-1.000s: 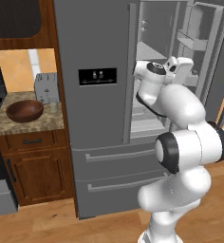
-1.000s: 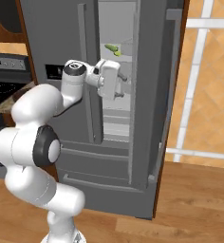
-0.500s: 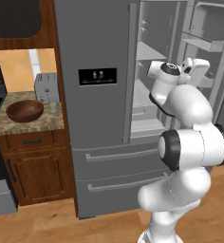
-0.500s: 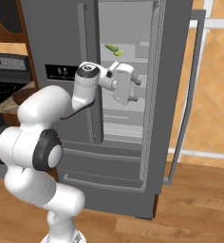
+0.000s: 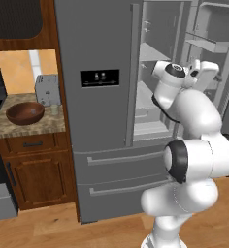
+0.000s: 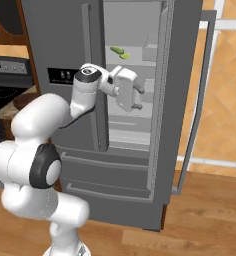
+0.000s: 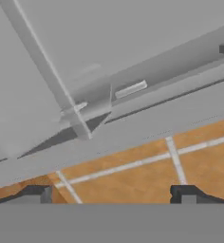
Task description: Grab a lemon wedge from the fridge and one ice cube from the ice bowl, and put them in the glass of lemonade.
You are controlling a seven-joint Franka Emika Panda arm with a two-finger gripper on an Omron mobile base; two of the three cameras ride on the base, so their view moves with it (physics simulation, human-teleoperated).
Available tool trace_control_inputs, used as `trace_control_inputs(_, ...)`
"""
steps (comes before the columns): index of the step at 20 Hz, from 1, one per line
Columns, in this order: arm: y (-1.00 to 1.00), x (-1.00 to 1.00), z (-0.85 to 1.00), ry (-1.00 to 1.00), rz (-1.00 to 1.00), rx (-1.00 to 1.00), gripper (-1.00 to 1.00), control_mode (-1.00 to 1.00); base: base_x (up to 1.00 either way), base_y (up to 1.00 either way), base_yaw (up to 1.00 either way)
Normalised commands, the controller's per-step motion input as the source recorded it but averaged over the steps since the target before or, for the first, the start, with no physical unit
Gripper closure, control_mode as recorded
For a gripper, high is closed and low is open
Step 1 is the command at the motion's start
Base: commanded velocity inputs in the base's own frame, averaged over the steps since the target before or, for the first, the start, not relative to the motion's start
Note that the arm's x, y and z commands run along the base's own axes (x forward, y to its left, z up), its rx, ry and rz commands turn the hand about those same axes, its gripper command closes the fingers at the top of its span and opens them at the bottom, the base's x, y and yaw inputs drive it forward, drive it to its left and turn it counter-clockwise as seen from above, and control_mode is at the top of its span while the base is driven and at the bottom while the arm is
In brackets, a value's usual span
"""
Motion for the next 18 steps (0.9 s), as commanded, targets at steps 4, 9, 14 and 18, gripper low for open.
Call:
trace_control_inputs(4, 0.23, -1.0, 0.34, -0.07, 0.01, 0.0, -1.0, -1.0, 0.0, 0.0, 0.0)
trace_control_inputs(9, 0.54, -0.76, 0.25, -0.14, 0.05, 0.0, -1.0, -1.0, 0.0, 0.0, 0.0)
trace_control_inputs(14, 0.92, -0.5, -0.17, -0.32, 0.29, 0.05, -1.0, -1.0, 0.0, 0.0, 0.0)
trace_control_inputs(18, 0.91, -0.23, -0.41, -0.38, 0.46, 0.15, -1.0, -1.0, 0.0, 0.0, 0.0)
